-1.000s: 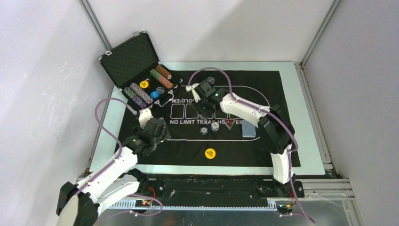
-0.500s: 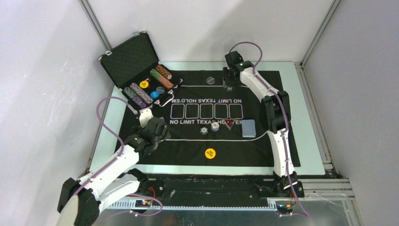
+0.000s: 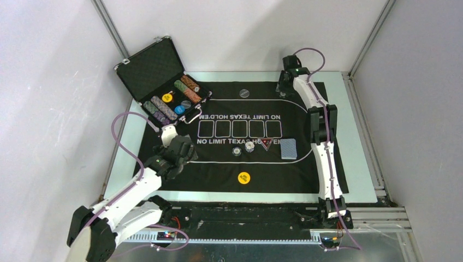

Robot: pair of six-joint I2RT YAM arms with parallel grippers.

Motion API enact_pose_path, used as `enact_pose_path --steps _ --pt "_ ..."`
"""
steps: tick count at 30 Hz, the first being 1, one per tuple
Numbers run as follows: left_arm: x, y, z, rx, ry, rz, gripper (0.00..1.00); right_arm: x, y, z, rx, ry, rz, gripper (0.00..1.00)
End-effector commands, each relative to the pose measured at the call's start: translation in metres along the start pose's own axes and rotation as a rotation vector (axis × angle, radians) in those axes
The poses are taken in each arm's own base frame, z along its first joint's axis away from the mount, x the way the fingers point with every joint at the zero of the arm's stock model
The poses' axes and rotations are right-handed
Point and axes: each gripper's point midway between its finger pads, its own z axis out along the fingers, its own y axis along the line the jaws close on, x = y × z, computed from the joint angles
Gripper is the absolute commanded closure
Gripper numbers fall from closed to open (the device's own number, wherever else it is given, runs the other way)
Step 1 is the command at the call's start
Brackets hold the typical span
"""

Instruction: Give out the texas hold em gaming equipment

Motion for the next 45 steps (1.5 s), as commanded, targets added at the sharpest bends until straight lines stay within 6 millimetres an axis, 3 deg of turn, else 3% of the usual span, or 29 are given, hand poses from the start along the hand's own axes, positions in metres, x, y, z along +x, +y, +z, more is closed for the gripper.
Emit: enact_pose_path --steps 1,5,10,17,19,24,27,33,36,37,38,41,45 --pt "-0.018 -0.001 -0.002 -0.006 -0.063 -0.035 0.0 -0.032 0.03 0.005 -0.076 -0.127 0.015 0.8" --pt "-0.018 0.0 -0.002 -0.008 -0.063 -0.031 0.0 -0.036 0.041 0.01 -0.118 -0.146 0.019 0.74" --pt "-0.018 0.001 -0.002 -0.015 -0.063 -0.026 0.0 -0.045 0.037 0.009 -0.107 -0.175 0.032 0.7" --pt "-0.019 0.003 -0.002 -0.02 -0.065 -0.023 0.0 -0.045 0.032 0.01 -0.077 -0.177 0.045 0.57" --pt "-0.019 0.003 -0.003 -0.021 -0.065 -0.022 0.0 -0.044 0.031 0.01 -0.075 -0.173 0.038 0.48" --pt "-0.023 0.001 -0.006 0.001 -0.072 -0.031 0.0 -0.043 0.031 0.009 -0.078 -0.17 0.024 0.16" --pt "-0.023 0.002 -0.007 -0.001 -0.08 -0.036 0.0 -0.044 0.033 0.007 -0.084 -0.177 0.007 0.12" --pt "-0.022 0.003 -0.007 -0.003 -0.077 -0.036 0.0 -0.065 0.037 -0.014 -0.092 -0.252 -0.02 0.01" --pt "-0.021 0.004 -0.007 -0.004 -0.072 -0.037 0.0 -0.082 0.045 -0.042 -0.13 -0.305 -0.033 0.01" --pt "-0.02 0.003 -0.007 -0.003 -0.071 -0.037 0.0 -0.079 0.046 -0.043 -0.14 -0.303 -0.049 0.0" --pt "-0.021 0.003 -0.008 0.001 -0.073 -0.041 0.0 -0.086 0.049 -0.058 -0.151 -0.329 -0.07 0.0" --pt "-0.018 0.003 -0.008 0.011 -0.068 -0.045 0.0 -0.076 0.047 -0.068 -0.117 -0.316 -0.152 0.0" --pt "-0.017 0.0 -0.01 0.034 -0.065 -0.051 0.0 -0.042 0.043 -0.054 -0.11 -0.204 -0.331 0.0"
